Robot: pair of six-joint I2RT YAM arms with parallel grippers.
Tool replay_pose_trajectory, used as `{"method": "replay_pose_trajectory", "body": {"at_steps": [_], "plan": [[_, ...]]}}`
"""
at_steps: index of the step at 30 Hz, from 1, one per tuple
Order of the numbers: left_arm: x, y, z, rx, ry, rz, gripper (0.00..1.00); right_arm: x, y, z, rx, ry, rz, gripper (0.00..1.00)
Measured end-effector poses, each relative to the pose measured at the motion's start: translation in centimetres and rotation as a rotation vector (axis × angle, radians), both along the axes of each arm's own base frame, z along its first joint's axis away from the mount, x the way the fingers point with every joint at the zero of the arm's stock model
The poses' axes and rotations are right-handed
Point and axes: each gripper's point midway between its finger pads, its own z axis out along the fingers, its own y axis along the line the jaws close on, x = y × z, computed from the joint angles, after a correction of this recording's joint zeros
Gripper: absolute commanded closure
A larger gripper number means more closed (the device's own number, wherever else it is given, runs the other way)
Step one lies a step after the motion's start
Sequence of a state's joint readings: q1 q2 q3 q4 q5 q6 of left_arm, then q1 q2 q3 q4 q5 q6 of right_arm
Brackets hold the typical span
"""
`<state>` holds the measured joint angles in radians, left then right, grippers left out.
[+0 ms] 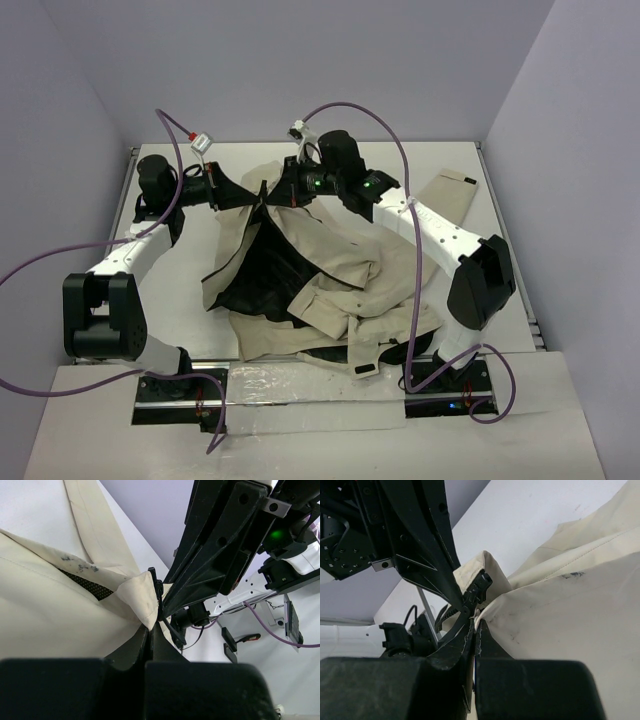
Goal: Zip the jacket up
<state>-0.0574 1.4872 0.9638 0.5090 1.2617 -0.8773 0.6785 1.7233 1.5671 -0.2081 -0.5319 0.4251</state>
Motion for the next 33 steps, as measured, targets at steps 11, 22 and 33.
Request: {"method": "replay_pose_trajectory", "body": {"at_steps": [11, 22, 33], "plan": [[0.0, 0.0, -0.1, 0.003, 0.004, 0.0, 1.0, 0.2, -0.3, 0.0, -0.02, -0.008, -0.01, 1.0], [0.0, 0.0, -0.2, 0.005, -0.004, 0.0, 1.0, 0.8, -0.7, 0.4, -0.033, -0.031, -0.046, 1.0], [0.0, 0.0, -0.2, 0.005, -0.005, 0.0, 1.0, 1.3, -1.7, 1.4, -0.012, -0.047, -0.073, 1.0]]}}
